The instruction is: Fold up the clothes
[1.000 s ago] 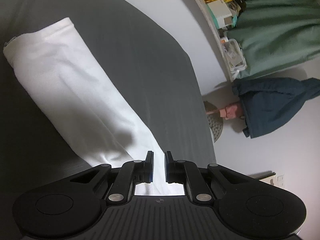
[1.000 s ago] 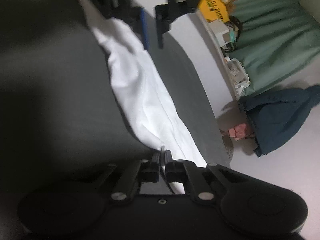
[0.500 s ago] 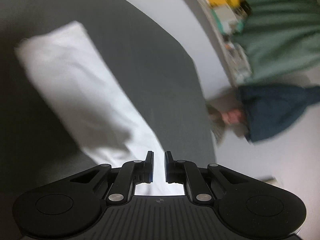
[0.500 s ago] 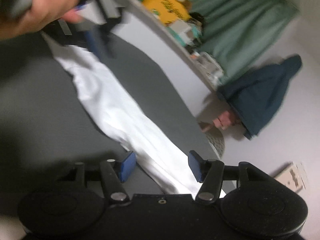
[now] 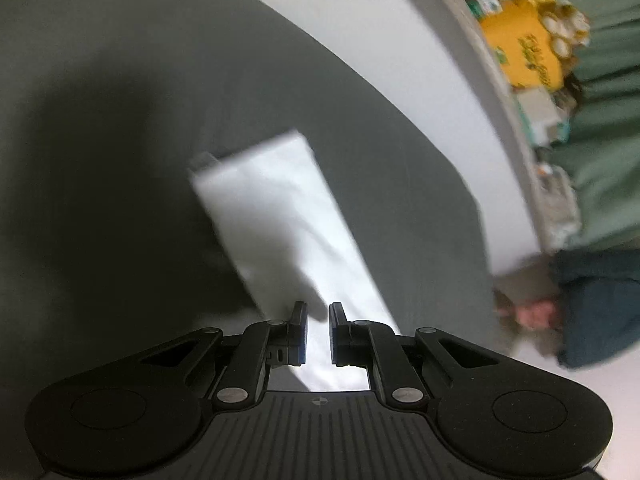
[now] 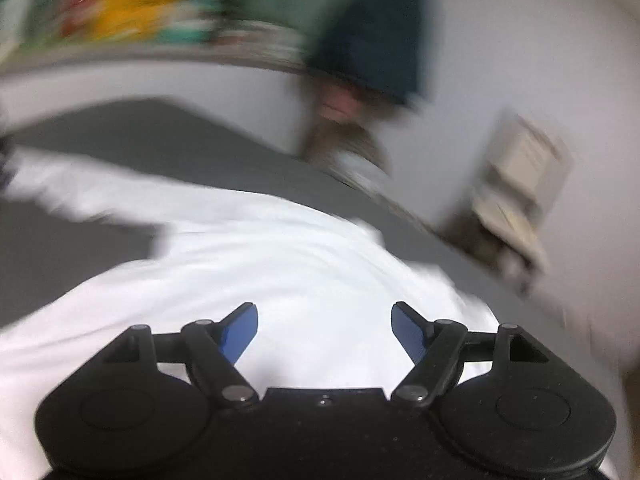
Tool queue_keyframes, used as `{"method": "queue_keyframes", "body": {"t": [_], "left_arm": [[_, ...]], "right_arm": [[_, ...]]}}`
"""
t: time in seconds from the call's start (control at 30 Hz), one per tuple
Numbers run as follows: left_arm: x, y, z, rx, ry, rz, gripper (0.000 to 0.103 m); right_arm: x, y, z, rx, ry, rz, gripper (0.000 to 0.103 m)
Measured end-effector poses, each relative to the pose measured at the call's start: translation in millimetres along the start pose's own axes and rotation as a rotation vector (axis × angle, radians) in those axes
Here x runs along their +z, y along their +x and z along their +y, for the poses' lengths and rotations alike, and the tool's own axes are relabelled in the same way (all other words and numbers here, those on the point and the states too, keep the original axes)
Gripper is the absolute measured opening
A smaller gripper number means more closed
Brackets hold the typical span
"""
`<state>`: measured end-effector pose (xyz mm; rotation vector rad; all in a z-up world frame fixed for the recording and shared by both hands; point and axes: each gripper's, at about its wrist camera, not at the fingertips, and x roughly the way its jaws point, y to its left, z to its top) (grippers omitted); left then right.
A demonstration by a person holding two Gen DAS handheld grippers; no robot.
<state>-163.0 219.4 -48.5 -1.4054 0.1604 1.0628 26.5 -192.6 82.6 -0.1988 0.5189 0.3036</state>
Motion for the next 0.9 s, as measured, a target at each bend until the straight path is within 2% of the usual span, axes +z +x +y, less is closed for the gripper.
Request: {"method": "queue_keyframes", "body": {"t": [0.07,0.17,0.23,0.27,0.33,0.4,0.57,0.63,0.67,0.77,0.87,0.9], "left_arm": [[-10,2,-11,-0.093,0.046,0.058,0.008],[-28,3,-33,-0.218,0.167,0.129,0.008],[-42,3,-47,-0.279,0.251,0.161,0.008],[-49,3,-53,-0.301,0.287,0.181,0.008],[-64,3,-63,-0.344,0.357,0.222,0.008],[-79,4,-74,-0.387,0.429,0.269,0.008],[-116,5,-95,-0.452,0.609,0.359,0.008],[-127,5,-99,-0.454,0.672,0.365,0.008],[-129,6,-99,-0.451,0.694,0.369,0.008],[-135,7,-99,-0.441,0.751,0.383,0.008],[-133,11,-104,-0.438,0.783,0.38,0.008],[-134,8,-104,-0.442,0.791,0.378,0.008]], "right_arm": [[-4,-3,-58,-0.072,0.205,0.036,0.074],[-10,-9,-145,-0.181,0.512,0.09,0.074],[-31,-15,-207,-0.273,0.701,0.105,0.066],[-46,-21,-233,-0.313,0.762,0.111,0.059],[-73,-30,-280,-0.396,0.858,0.125,0.054],[-93,-39,-312,-0.48,0.928,0.128,0.054],[-130,-44,-372,-0.579,1.038,0.165,0.054],[-138,-47,-390,-0.596,1.055,0.162,0.051],[-141,-48,-397,-0.599,1.059,0.155,0.046],[-144,-49,-415,-0.629,1.061,0.145,0.046],[-143,-46,-427,-0.702,1.027,0.177,0.046],[-146,-44,-433,-0.688,1.023,0.192,0.047]]}}
